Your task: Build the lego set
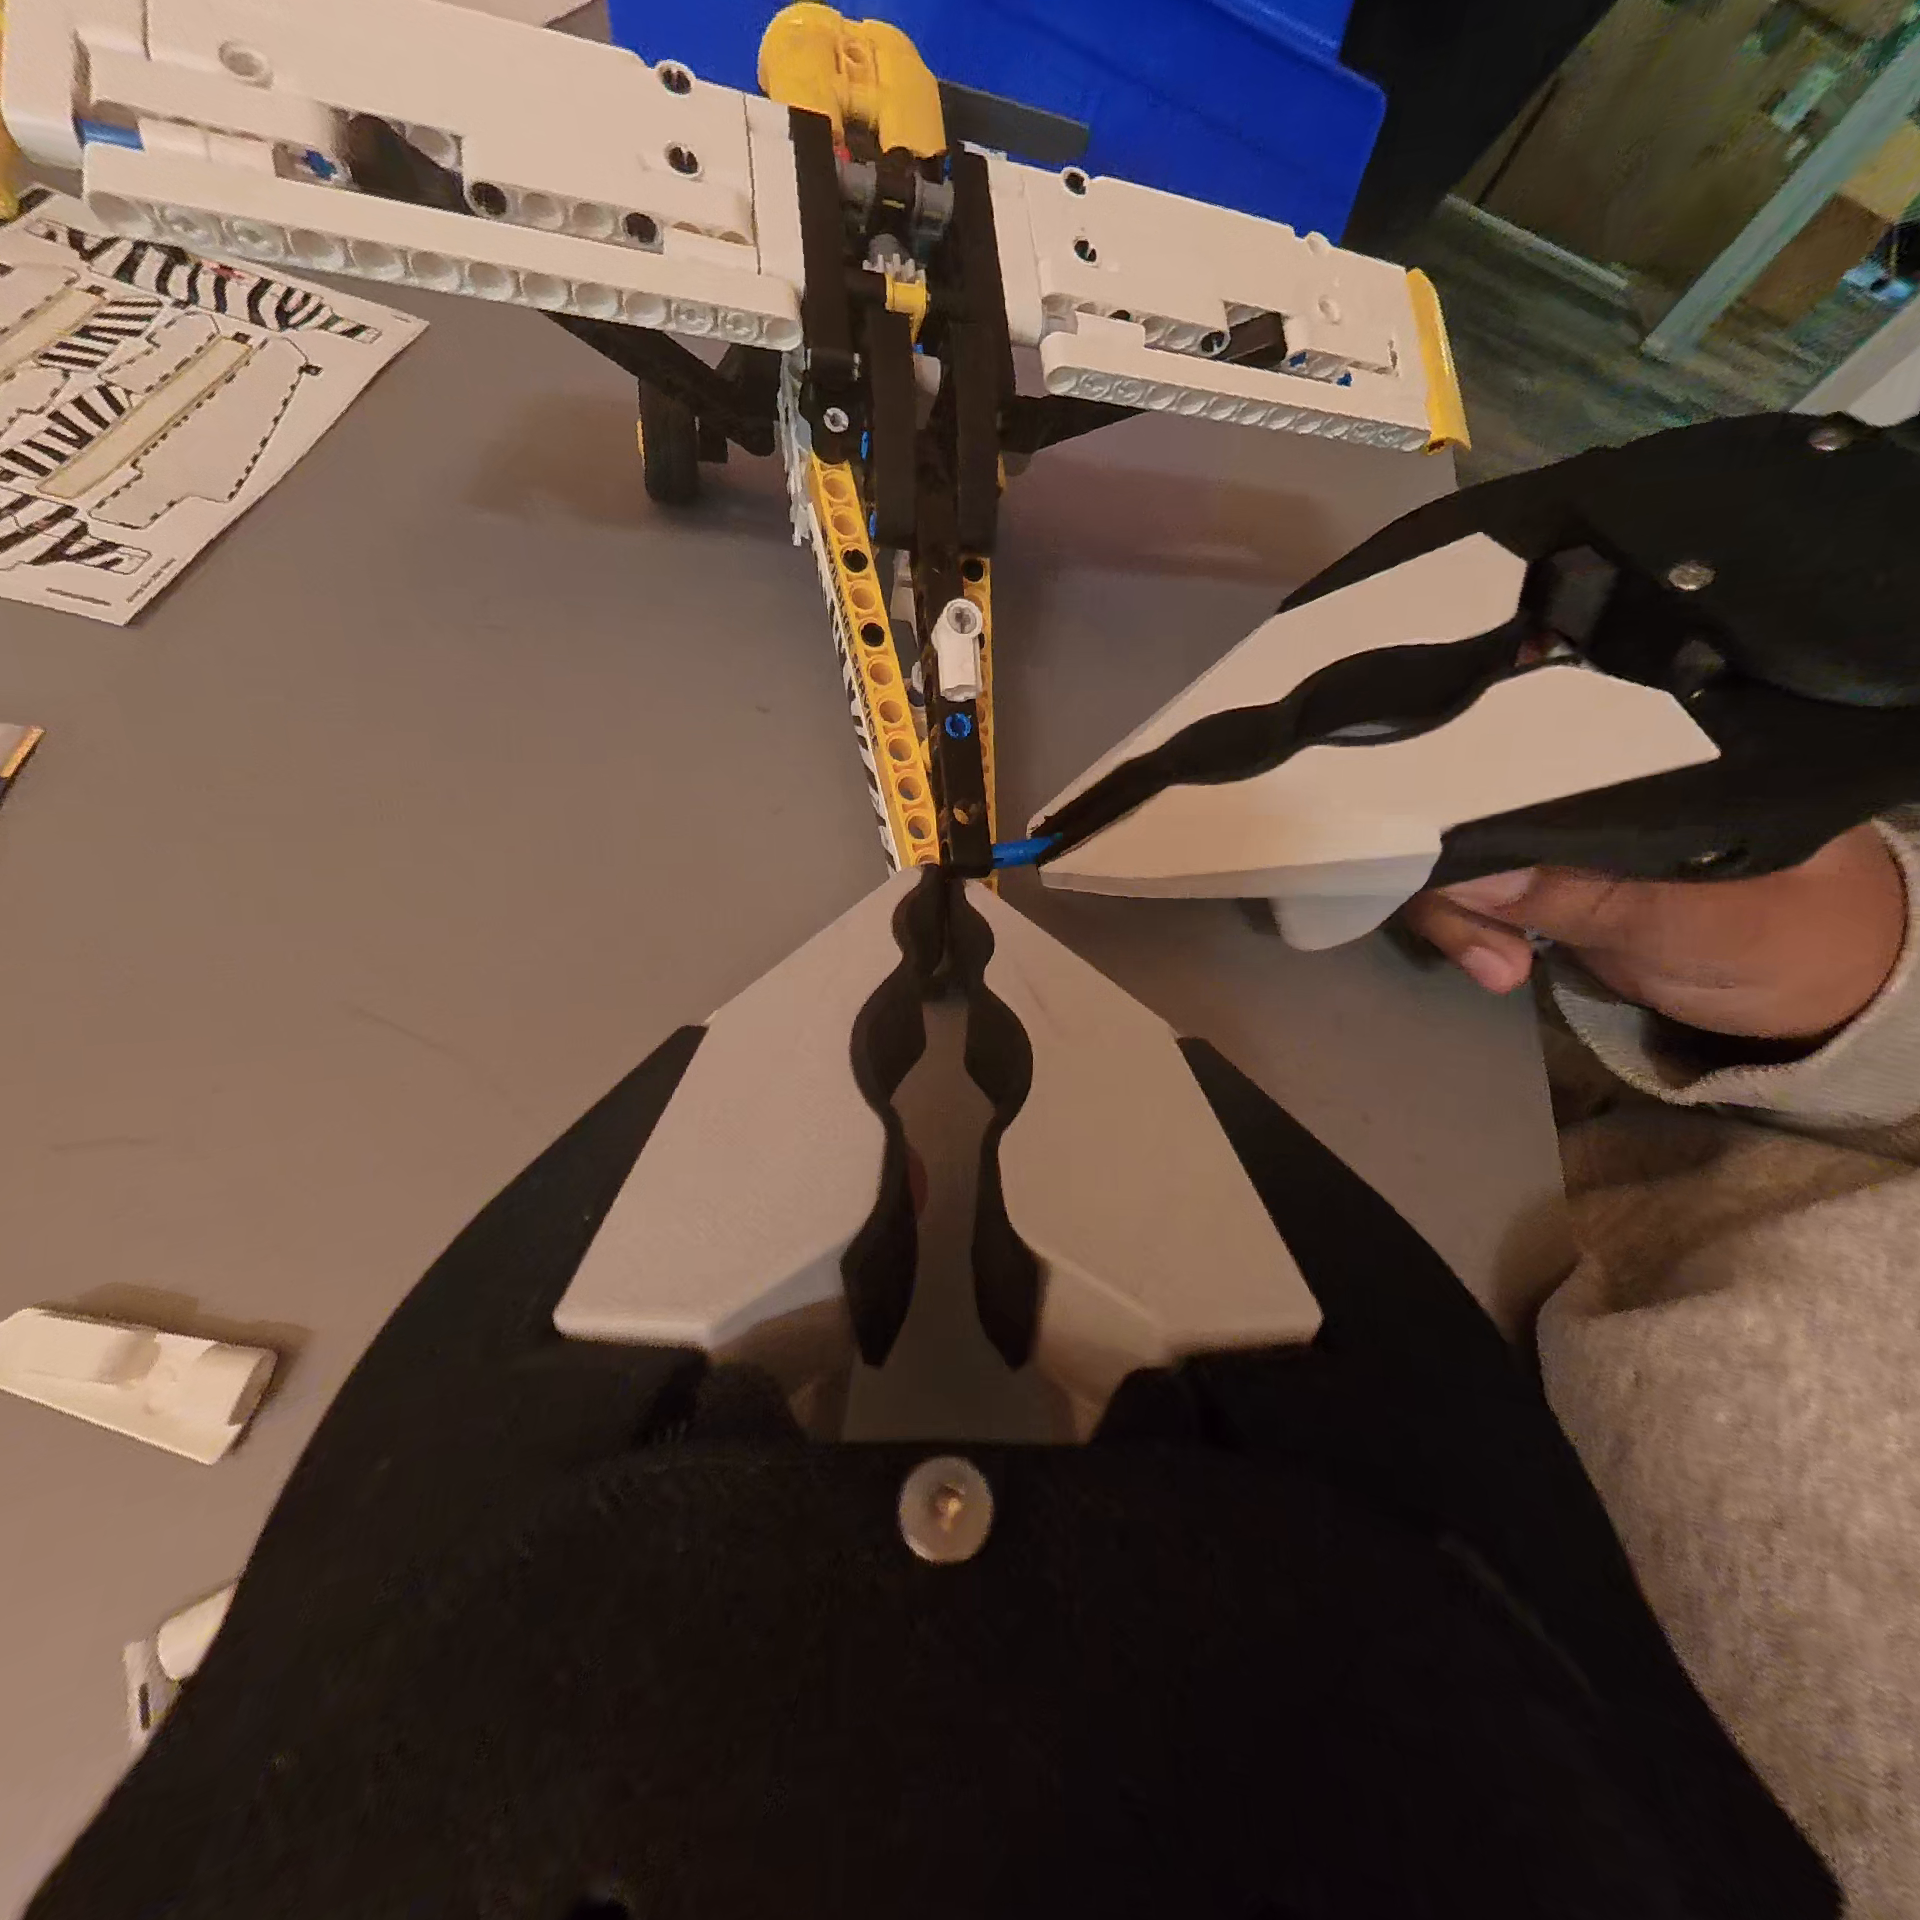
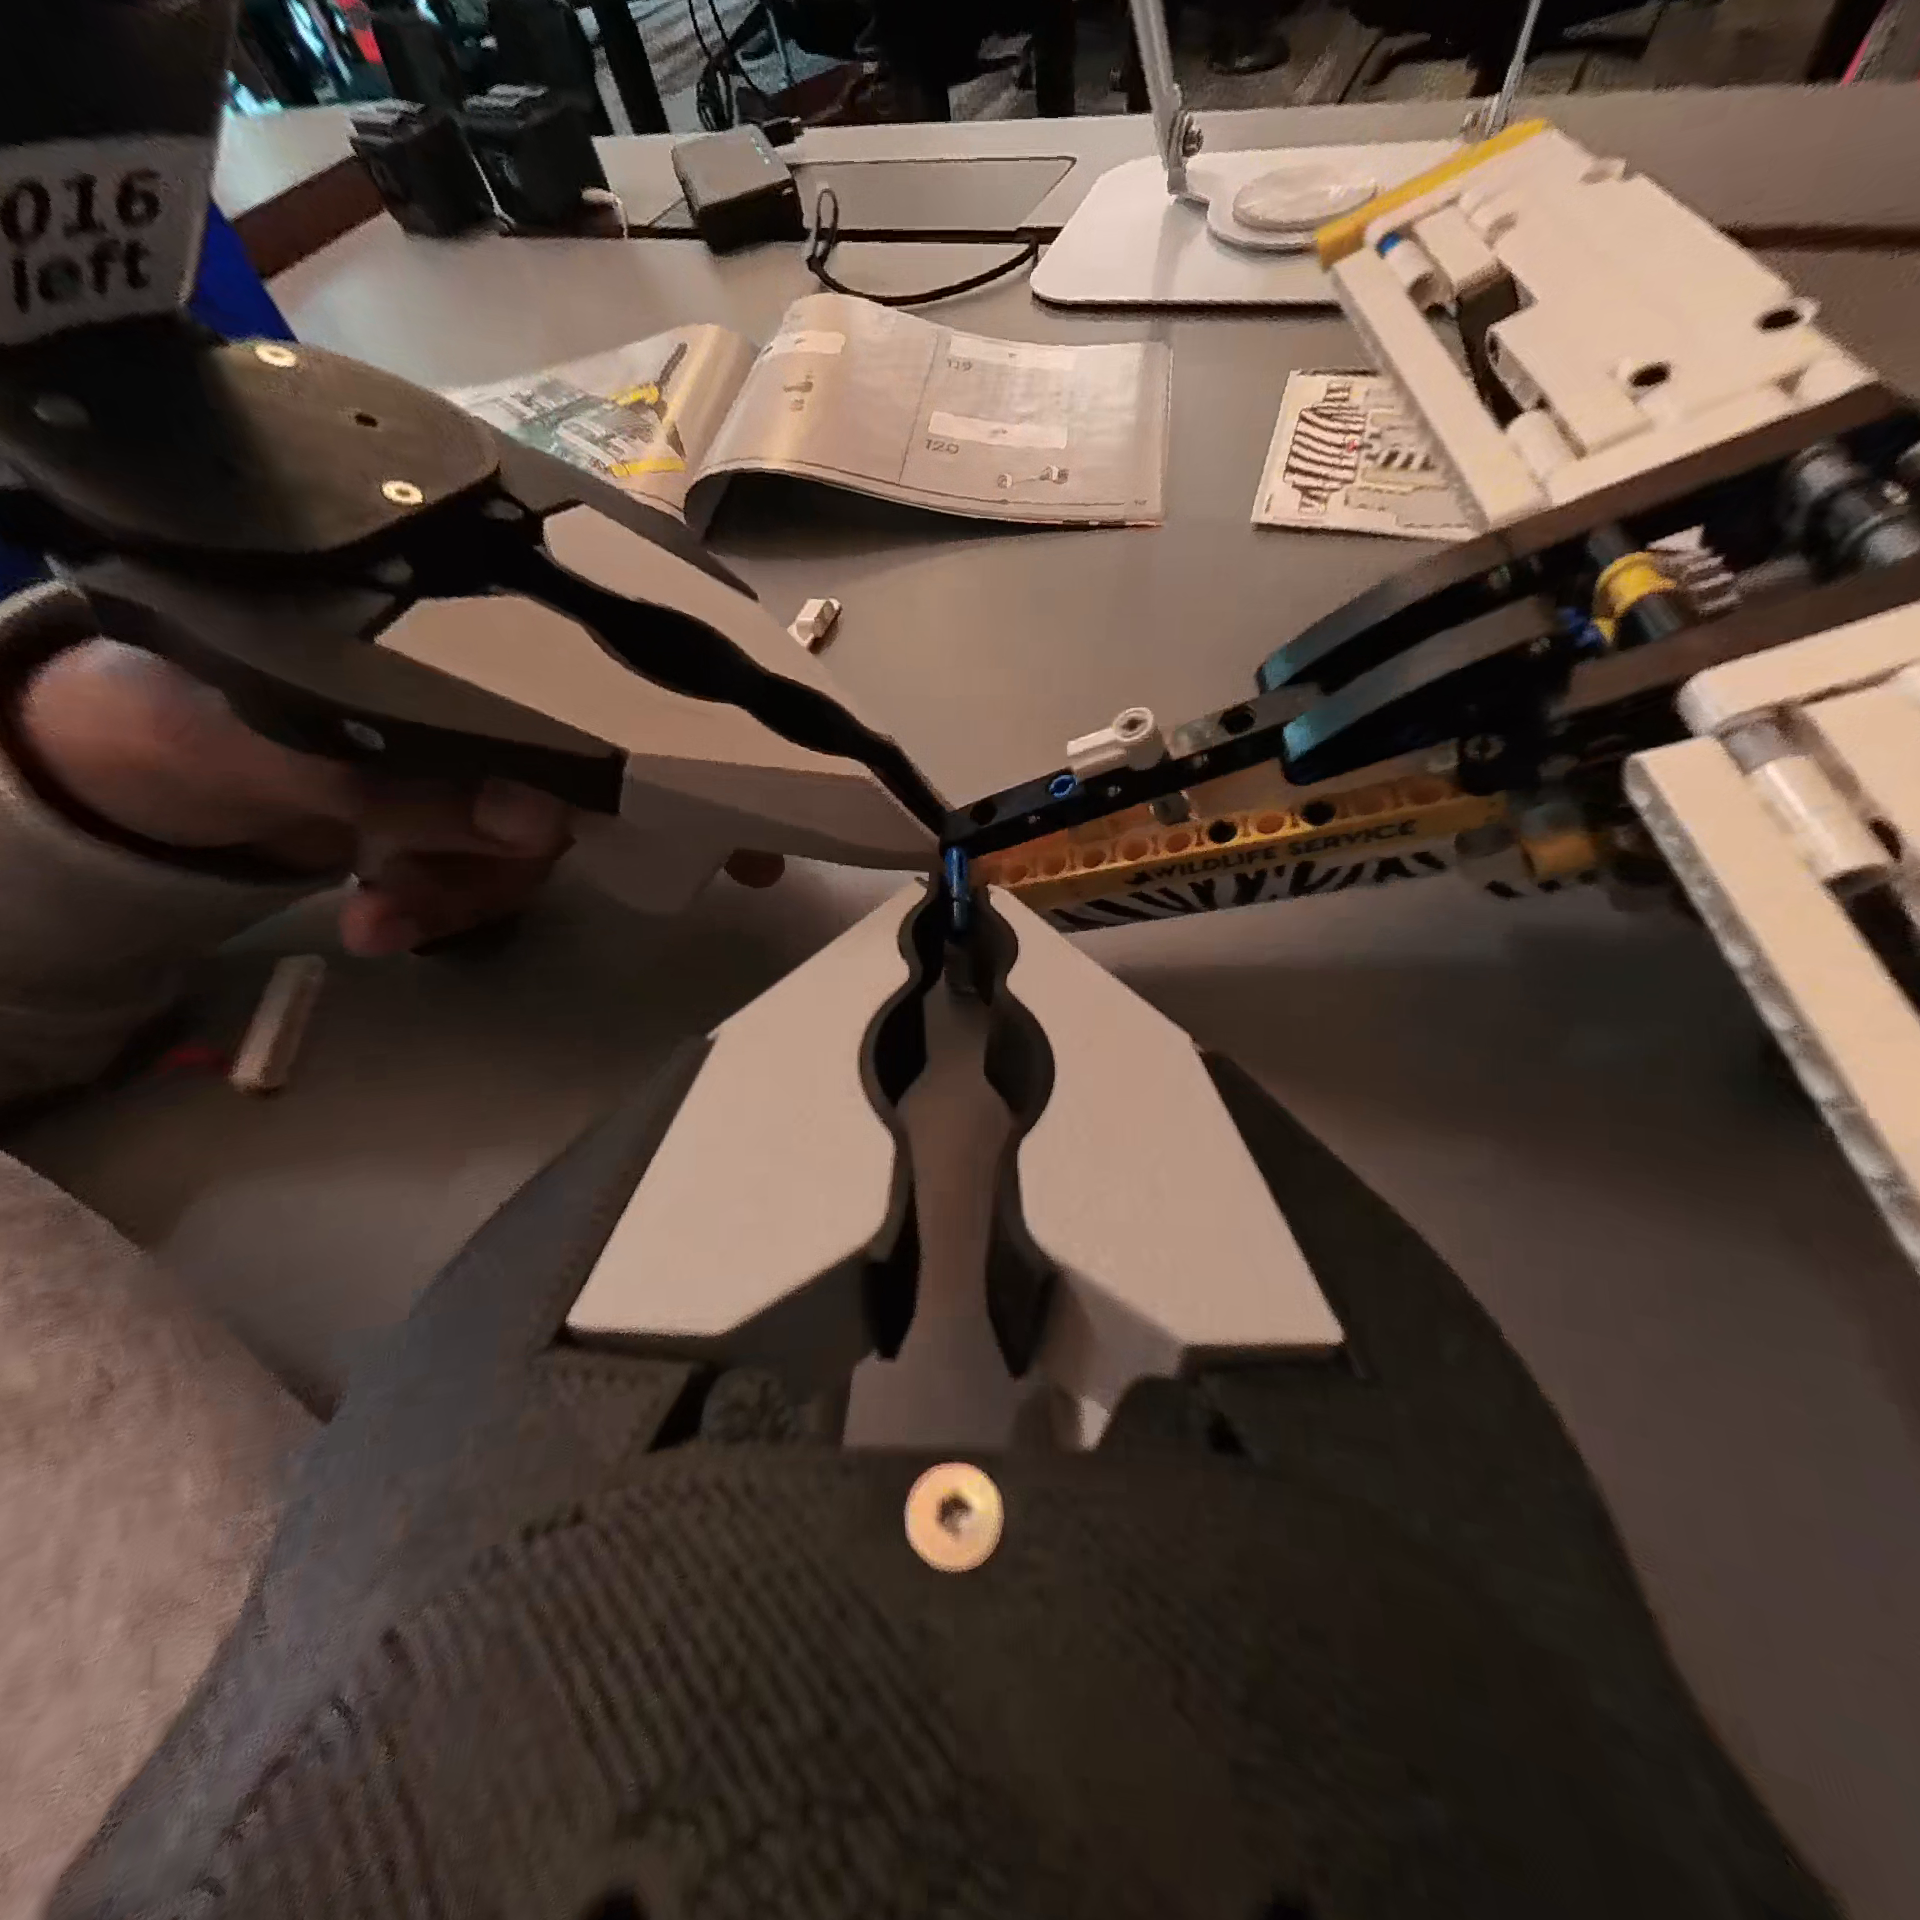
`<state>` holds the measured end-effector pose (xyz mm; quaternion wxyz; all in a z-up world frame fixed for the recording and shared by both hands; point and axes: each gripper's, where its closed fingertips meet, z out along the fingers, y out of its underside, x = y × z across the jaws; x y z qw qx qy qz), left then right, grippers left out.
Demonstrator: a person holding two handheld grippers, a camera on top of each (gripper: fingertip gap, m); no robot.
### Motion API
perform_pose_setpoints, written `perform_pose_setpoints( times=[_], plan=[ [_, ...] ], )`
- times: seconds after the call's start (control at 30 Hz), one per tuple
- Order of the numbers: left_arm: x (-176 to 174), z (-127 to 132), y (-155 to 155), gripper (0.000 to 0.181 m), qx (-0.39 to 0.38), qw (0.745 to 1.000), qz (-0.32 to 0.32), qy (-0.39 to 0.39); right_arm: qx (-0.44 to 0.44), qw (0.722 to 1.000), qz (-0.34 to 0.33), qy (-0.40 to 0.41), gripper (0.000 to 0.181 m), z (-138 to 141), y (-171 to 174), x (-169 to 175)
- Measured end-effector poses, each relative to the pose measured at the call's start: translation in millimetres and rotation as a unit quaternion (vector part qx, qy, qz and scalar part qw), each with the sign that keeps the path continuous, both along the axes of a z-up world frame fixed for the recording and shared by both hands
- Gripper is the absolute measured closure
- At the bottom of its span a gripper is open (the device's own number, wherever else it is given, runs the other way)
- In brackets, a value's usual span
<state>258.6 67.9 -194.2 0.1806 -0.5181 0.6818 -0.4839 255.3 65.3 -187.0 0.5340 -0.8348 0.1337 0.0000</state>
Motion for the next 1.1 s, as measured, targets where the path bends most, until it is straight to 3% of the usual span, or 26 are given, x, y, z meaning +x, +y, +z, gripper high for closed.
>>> perform_pose_setpoints(
  times=[0.07,0.27,0.43,0.73,0.9,1.0,1.1],
  plan=[
    [0,0,0,0.181,0.003,1.0,0.001,0.0,0.004,1.0,0.002,-0.003,0.178,0,0,0],
    [3,0,2,0.181,-0.003,1.0,0.023,0.001,0.033,0.993,-0.024,0.107,0.178,-1,2,3],
    [4,0,2,0.181,0.001,0.999,0.035,0.0,0.083,0.969,-0.041,0.229,0.178,-1,3,4],
    [5,1,1,0.181,0.011,0.999,0.034,-0.005,0.135,0.925,-0.037,0.353,0.178,0,2,6],
    [7,2,1,0.181,0.012,0.999,0.031,-0.005,0.126,0.942,-0.029,0.31,0.178,2,0,4],
    [5,3,7,0.163,0.016,0.999,0.031,-0.005,0.132,0.952,-0.003,0.275,0.178,10,-2,-3],
    [0,17,9,0.159,-0.048,0.999,0.016,-0.014,0.159,0.962,0.008,0.221,0.178,24,-7,-2]
  ],
)
